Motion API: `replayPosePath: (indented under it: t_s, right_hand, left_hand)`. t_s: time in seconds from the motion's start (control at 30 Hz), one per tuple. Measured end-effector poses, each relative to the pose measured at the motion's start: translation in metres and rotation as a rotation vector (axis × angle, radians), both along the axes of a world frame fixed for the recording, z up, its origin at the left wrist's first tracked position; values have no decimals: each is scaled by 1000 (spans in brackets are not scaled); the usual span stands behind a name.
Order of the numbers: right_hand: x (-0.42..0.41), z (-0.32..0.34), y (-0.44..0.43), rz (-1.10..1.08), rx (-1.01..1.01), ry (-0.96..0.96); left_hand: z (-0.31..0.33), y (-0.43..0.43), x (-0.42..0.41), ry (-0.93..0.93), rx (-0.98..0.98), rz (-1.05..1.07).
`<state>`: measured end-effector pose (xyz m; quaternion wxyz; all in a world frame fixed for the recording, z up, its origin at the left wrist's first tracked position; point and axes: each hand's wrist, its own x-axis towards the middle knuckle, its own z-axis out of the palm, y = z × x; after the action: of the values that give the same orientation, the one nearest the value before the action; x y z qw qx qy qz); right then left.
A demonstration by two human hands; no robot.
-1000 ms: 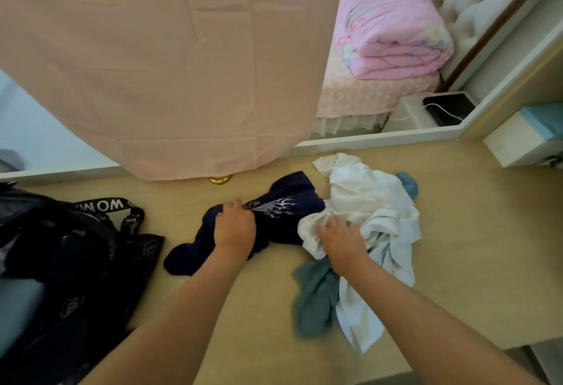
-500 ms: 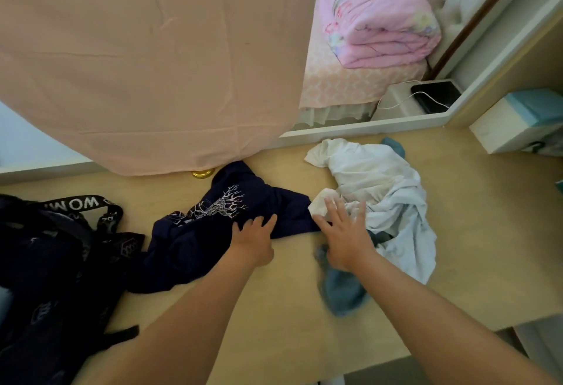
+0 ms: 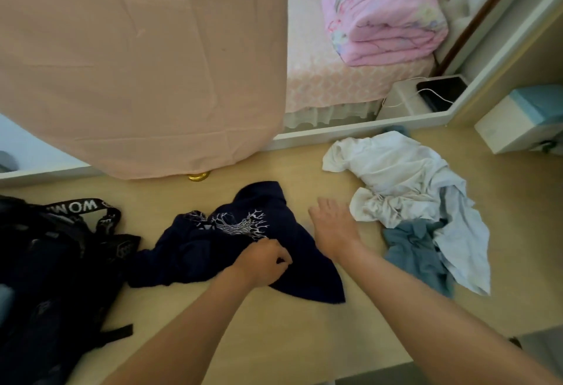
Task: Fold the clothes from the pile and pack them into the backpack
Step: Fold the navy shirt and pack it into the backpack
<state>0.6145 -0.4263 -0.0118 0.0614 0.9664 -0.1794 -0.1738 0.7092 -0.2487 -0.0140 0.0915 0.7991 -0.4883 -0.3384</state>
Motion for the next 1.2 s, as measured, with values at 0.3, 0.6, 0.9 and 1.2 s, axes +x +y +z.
replayPosePath:
  t_s: [0.3,0.6,0.9,1.2]
  right_hand:
    - [36,-8,105,214,412,143]
    - [74,17,175,28,481,-114]
    - [68,5,228,-93,446,250]
    - [92,60,223,-140,742,-320]
  left_hand:
    - [-1,127,42,-468,146,427]
    - [2,203,29,-205,-8,630]
    - [23,232,51,4,-43,751]
    - [34,229,79,174,-82,601]
